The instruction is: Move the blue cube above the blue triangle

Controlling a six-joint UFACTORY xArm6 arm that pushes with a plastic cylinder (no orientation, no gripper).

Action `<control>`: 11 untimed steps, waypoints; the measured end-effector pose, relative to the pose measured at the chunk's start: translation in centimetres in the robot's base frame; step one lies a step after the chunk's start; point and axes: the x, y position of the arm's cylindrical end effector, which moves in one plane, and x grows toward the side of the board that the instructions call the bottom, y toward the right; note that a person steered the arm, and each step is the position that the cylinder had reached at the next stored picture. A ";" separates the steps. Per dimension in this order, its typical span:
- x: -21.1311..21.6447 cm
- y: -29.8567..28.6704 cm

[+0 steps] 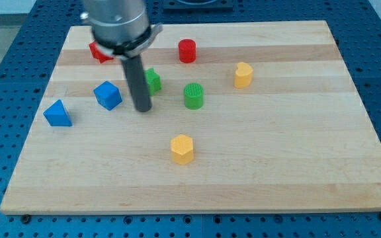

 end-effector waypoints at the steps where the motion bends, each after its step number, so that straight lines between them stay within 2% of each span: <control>1: -0.4 -0.4; 3: -1.3 -7.9; 4: -3.0 -8.3; 6: -3.5 -12.8; 8: -3.1 -7.6; 11: 1.4 -11.7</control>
